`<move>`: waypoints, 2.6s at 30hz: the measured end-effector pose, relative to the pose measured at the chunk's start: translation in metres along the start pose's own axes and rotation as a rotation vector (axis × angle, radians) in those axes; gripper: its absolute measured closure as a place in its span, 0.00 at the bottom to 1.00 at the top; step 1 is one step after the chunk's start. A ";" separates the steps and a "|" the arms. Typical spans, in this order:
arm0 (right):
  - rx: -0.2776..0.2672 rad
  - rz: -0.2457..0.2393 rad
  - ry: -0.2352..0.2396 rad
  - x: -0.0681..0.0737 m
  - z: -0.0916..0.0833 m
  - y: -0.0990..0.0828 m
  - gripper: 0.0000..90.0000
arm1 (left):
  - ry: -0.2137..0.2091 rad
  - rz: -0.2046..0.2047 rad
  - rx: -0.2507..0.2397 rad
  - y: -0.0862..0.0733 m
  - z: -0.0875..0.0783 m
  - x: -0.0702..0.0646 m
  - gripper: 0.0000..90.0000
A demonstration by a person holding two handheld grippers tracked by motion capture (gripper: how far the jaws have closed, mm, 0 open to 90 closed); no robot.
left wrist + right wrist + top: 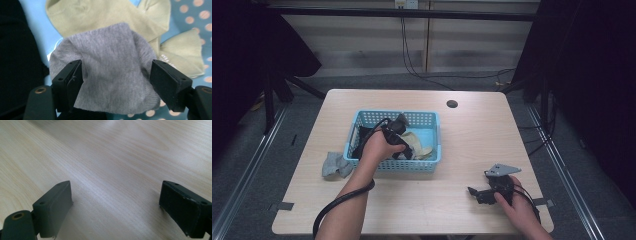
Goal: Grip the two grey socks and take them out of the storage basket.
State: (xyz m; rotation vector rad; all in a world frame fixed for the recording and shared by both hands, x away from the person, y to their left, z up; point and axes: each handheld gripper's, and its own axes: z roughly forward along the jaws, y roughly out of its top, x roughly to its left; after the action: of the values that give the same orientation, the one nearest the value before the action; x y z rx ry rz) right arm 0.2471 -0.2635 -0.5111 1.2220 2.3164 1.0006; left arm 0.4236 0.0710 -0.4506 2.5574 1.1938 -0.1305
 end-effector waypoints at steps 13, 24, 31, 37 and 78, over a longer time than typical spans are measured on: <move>0.000 0.000 0.000 0.000 0.000 0.000 0.12 | 0.028 -0.013 0.051 -0.003 0.002 0.009 0.65; -0.001 -0.002 0.000 0.000 0.000 0.000 0.12 | 0.049 0.006 0.055 -0.001 -0.020 0.009 0.86; -0.002 -0.003 0.000 0.000 0.000 0.000 0.12 | 0.045 -0.003 0.055 0.001 -0.035 0.011 0.86; -0.003 -0.005 0.000 0.000 0.000 0.000 0.12 | 0.038 -0.011 0.057 0.000 -0.051 0.015 0.86; -0.002 -0.003 0.000 0.000 0.000 0.000 0.12 | 0.068 -0.099 -0.034 -0.022 -0.137 0.047 0.86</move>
State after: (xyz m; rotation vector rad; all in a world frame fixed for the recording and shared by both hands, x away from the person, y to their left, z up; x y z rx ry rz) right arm 0.2474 -0.2636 -0.5112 1.2174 2.3157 1.0016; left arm 0.4308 0.1625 -0.3364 2.4919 1.3368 -0.0449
